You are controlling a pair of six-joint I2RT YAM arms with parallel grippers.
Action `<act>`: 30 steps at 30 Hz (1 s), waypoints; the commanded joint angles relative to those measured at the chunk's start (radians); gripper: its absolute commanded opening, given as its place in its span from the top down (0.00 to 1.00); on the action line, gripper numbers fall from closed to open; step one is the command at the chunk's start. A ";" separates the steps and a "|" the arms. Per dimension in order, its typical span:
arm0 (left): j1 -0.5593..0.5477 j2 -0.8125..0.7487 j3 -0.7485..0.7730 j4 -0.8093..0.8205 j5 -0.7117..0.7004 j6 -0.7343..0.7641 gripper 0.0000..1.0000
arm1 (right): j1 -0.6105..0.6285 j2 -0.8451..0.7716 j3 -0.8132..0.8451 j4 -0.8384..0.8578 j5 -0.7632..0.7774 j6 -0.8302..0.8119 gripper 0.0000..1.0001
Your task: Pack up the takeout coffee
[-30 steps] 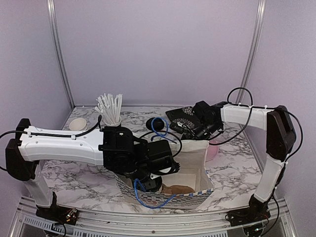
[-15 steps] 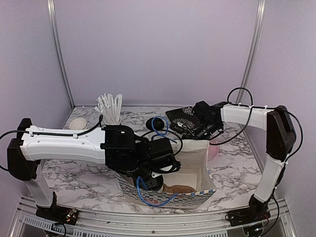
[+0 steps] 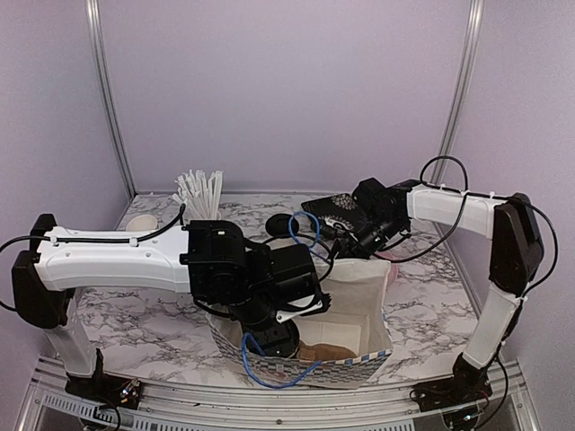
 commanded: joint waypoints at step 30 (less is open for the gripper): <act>0.132 -0.253 0.265 0.028 -0.055 0.141 0.12 | -0.061 -0.050 0.109 -0.056 0.045 0.012 0.51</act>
